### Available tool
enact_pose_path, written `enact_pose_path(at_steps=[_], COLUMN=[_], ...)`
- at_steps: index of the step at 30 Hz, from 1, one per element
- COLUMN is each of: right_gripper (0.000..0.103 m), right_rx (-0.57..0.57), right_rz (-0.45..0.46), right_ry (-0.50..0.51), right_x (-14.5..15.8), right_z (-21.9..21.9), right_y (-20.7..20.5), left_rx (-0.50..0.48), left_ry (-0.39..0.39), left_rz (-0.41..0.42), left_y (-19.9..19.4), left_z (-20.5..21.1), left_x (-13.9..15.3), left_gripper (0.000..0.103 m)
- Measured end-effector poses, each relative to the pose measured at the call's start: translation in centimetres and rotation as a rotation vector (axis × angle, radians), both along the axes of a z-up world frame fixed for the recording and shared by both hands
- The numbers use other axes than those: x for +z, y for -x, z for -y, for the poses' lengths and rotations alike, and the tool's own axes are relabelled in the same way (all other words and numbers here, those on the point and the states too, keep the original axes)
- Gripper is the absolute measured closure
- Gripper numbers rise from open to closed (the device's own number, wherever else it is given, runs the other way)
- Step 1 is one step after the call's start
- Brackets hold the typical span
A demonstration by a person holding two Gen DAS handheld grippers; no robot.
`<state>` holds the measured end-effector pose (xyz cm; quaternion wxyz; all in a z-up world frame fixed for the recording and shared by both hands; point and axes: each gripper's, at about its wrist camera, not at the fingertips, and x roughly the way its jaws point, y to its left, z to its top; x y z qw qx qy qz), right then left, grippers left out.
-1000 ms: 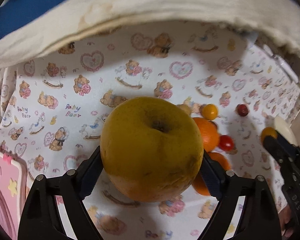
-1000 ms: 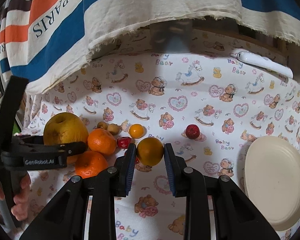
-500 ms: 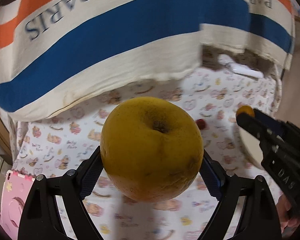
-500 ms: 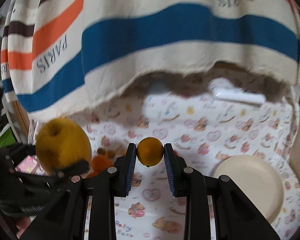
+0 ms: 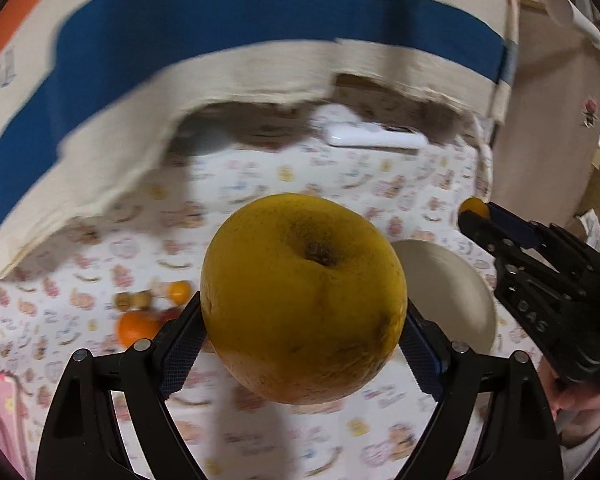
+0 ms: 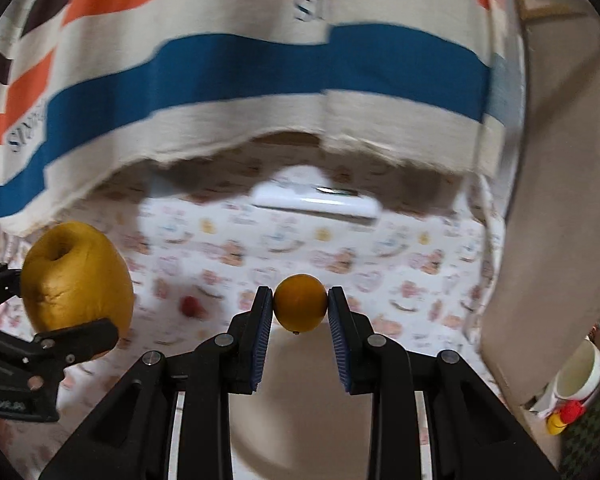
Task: Organize fruits
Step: 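Carry the pomelo and tomato to the cream plate and lower them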
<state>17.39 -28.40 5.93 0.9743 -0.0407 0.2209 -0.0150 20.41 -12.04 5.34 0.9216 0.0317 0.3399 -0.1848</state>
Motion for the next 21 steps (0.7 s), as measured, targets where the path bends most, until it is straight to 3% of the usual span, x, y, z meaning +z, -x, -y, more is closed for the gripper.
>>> enact_pose_path(at_steps=[11,21], right_gripper=[0.073,0.073], right_rx=[-0.080,-0.108], right_rz=[-0.083,-0.178], right_ry=[-0.109,-0.226], right_x=[-3.5,-5.4], right_z=[7.1,11.1], right_y=[-1.9,-3.8], left_rx=[-0.087,-0.072], left_ry=[0.056,0.071], left_rz=[-0.105,-0.188], left_y=[-2.7,-6.3], left_z=[7.1,10.5], left_x=[-3.3,-6.4], left_gripper=[0.016,0.016])
